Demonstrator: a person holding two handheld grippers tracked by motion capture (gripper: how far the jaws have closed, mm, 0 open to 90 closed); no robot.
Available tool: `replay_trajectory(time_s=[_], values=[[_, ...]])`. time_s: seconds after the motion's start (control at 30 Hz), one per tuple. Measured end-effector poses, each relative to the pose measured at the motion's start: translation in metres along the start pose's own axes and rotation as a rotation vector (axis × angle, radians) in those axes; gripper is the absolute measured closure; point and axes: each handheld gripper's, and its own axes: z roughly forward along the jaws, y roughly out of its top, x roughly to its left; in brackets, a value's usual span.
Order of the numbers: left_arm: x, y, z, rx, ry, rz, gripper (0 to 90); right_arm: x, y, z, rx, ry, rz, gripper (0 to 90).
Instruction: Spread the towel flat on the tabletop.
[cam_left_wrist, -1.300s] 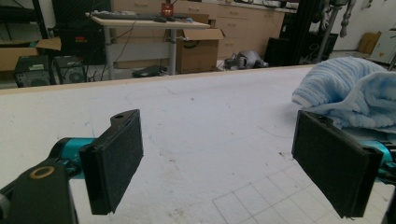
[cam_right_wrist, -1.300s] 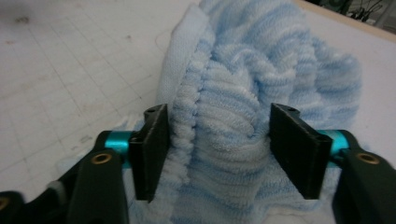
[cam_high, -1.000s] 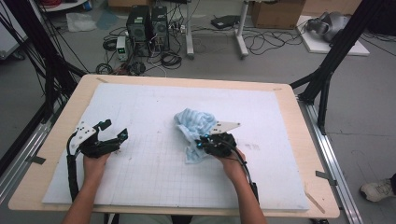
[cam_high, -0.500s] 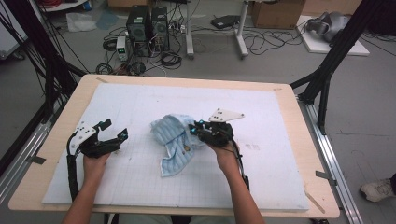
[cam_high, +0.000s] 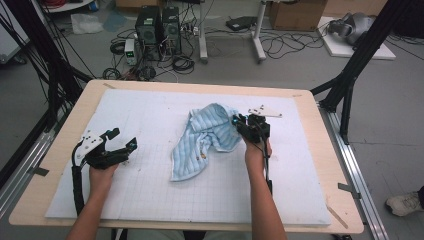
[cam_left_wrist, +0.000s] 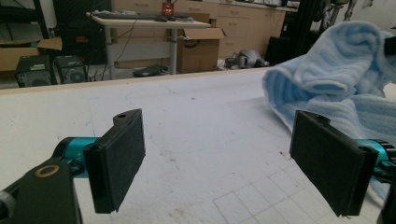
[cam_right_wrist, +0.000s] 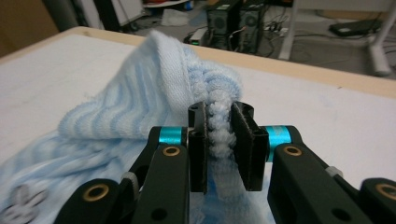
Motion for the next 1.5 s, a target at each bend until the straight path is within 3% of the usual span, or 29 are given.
replay_trajectory(time_s=[0.07, 0.23, 0.27, 0.37, 0.43, 0.5, 0.67, 0.7, 0.73, 0.77, 0.87, 0.93, 1.03, 1.13, 1.3, 1.37, 1.5], values=[[0.0, 0.0, 0.0, 0.0, 0.001, 0.0, 18.9, -0.006, 0.006, 0.015, 0.046, -0.029, -0.023, 76.8], [0.0, 0.0, 0.0, 0.005, 0.002, 0.001, 19.2, -0.014, 0.01, 0.032, 0.075, -0.075, 0.0, 75.6], [0.0, 0.0, 0.0, 0.006, 0.003, 0.002, 19.2, -0.017, 0.01, 0.034, 0.073, -0.087, 0.009, 72.1], [0.0, 0.0, 0.0, 0.005, 0.002, -0.001, 19.2, -0.023, 0.007, 0.034, 0.066, -0.109, 0.088, 50.6], [0.0, 0.0, 0.0, 0.005, -0.004, 0.001, 24.1, -0.021, 0.005, 0.021, 0.035, -0.118, 0.09, 42.1], [-0.001, 0.001, 0.001, 0.01, -0.008, 0.011, 24.9, -0.021, 0.004, 0.014, 0.02, -0.113, 0.084, 40.8], [-0.002, 0.002, 0.005, 0.046, -0.021, 0.024, 24.6, -0.021, -0.003, -0.026, -0.035, -0.084, 0.052, 36.6], [-0.001, 0.003, 0.005, 0.059, -0.019, 0.016, 24.7, -0.023, -0.009, -0.041, -0.047, -0.066, 0.045, 36.3], [-0.001, 0.003, 0.006, 0.062, -0.024, 0.002, 24.7, -0.023, -0.009, -0.041, -0.047, -0.066, 0.045, 36.3], [-0.002, 0.005, 0.007, 0.069, -0.041, -0.01, 25.8, -0.024, -0.014, -0.055, -0.047, -0.048, 0.035, 34.9], [-0.006, 0.011, 0.011, 0.09, -0.088, 0.004, 28.5, -0.024, -0.02, -0.065, -0.054, -0.043, 0.022, 34.0], [-0.011, 0.019, 0.017, 0.098, -0.136, 0.001, 28.4, -0.024, -0.028, -0.074, -0.058, -0.015, 0.018, 32.4], [-0.019, 0.031, 0.026, 0.102, -0.171, 0.012, 26.8, -0.02, -0.039, -0.085, -0.057, -0.009, -0.01, 32.0], [-0.026, 0.041, 0.036, 0.111, -0.204, 0.002, 23.2, -0.016, -0.05, -0.097, -0.063, -0.008, -0.036, 39.0], [-0.038, 0.051, 0.055, 0.114, -0.245, 0.004, 20.2, -0.013, -0.059, -0.103, -0.06, 0.011, -0.067, 40.5], [-0.042, 0.056, 0.064, 0.129, -0.247, 0.012, 19.5, -0.013, -0.062, -0.104, -0.056, 0.02, -0.066, 40.5], [-0.052, 0.061, 0.091, 0.183, -0.297, 0.044, 24.0, -0.014, -0.069, -0.103, -0.05, 0.038, -0.059, 40.5]])
